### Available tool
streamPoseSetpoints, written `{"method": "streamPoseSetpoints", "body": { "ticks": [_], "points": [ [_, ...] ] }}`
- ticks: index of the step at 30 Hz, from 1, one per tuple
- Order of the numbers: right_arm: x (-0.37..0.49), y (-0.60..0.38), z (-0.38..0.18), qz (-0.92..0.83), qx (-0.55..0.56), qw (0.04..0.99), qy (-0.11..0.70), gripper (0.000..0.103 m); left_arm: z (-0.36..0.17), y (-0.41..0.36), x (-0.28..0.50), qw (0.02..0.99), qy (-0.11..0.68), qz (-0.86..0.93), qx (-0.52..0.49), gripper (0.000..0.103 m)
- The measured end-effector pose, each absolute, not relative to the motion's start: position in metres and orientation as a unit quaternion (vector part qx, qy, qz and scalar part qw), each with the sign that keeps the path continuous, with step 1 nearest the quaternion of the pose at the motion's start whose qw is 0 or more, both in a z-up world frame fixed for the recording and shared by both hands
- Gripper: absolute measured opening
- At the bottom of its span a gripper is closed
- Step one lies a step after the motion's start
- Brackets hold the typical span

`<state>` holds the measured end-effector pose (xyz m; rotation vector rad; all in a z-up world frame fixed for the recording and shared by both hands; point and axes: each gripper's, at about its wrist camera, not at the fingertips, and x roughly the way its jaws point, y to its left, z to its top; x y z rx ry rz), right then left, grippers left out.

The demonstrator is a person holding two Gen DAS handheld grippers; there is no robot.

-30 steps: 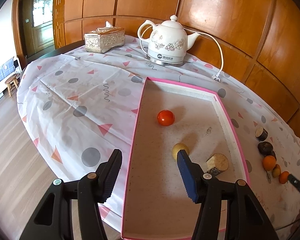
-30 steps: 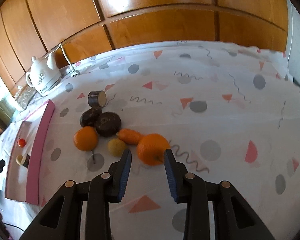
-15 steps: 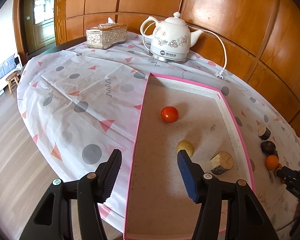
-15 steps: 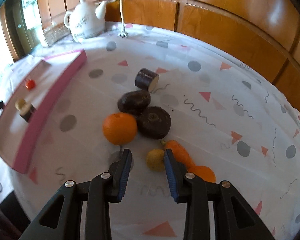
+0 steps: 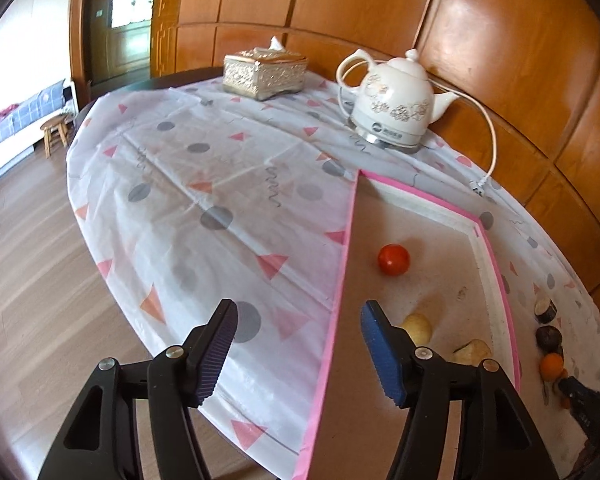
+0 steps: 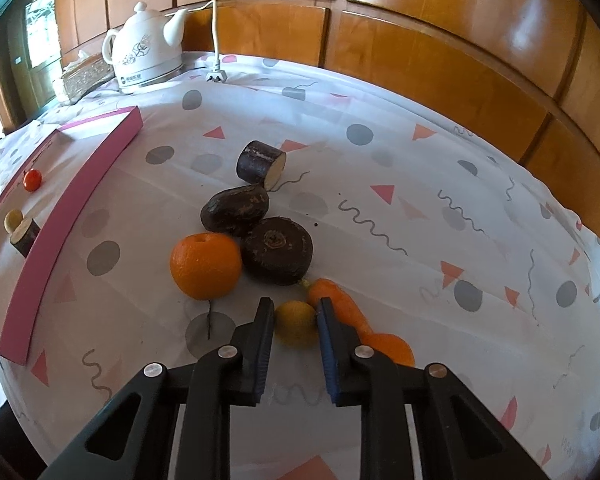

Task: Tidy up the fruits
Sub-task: 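Reach the right gripper to a small yellow fruit and grasp it, then carry the yellow fruit with the right gripper into the tray and release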

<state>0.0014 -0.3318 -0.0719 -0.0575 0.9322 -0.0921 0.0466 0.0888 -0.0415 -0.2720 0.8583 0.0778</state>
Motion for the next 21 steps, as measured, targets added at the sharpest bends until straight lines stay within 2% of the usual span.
{"method": "streamPoseSetpoints", "body": {
  "ticks": [9, 21],
  "points": [
    [-0.031, -0.304, -0.040, -0.003, 0.014, 0.912, 0.410, 0.021, -0.047, 0.093, 0.047, 0.894, 0.422, 0.045, -0.142, 0.065],
    [-0.019, -0.187, -0.024, 0.164, 0.006, 0.902, 0.399, 0.021, -0.051, 0.103, 0.049, 0.891, 0.424, 0.057, -0.150, 0.067]
  ]
}}
